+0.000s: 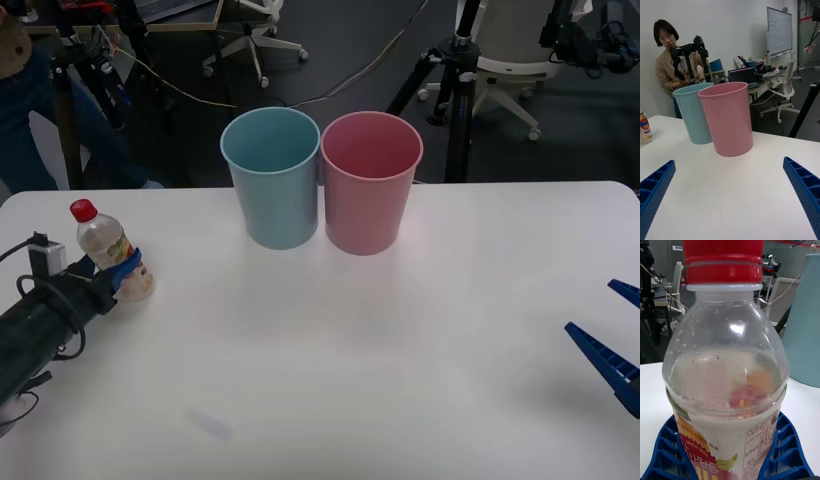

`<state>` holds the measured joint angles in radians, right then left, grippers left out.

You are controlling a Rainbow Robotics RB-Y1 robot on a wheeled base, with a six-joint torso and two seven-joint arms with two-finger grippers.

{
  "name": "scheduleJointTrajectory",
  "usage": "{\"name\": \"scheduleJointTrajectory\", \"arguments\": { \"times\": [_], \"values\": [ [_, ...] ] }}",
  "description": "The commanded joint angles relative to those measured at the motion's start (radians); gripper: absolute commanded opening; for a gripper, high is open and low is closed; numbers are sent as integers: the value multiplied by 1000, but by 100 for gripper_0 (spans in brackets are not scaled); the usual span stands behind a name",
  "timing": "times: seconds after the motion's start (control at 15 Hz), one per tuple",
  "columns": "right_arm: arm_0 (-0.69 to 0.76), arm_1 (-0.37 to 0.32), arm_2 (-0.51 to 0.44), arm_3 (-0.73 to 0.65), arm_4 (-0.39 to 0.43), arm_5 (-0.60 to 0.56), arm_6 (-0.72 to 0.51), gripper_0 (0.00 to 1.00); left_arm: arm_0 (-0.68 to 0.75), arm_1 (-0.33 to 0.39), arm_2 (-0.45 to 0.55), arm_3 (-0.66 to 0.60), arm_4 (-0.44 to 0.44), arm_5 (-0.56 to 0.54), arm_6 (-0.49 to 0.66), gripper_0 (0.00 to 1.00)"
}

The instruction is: Grasp the object on the table and drop it into the matching bin: aluminum can to the light blue bin, PET bottle to the pink bin.

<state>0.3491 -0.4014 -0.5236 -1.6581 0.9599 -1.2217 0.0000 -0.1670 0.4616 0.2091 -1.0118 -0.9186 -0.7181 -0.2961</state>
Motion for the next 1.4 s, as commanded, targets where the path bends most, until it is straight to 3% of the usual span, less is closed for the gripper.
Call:
{"name": "scheduleJointTrajectory", "arguments": {
  "times": [0.07,0.4,0.73,1.07,1.4],
  "values": [
    [0,0,0,0,0,0,0,100,81,2,3,-126,0,5,9,0],
    [0,0,0,0,0,0,0,100,239,17,1,-327,6,49,52,0],
    [0,0,0,0,0,0,0,100,386,48,0,-531,-5,49,199,0],
    [0,0,0,0,0,0,0,100,488,95,0,-708,-8,69,253,0],
    [0,0,0,0,0,0,0,100,514,103,-5,-887,-129,69,442,0]
  ]
}}
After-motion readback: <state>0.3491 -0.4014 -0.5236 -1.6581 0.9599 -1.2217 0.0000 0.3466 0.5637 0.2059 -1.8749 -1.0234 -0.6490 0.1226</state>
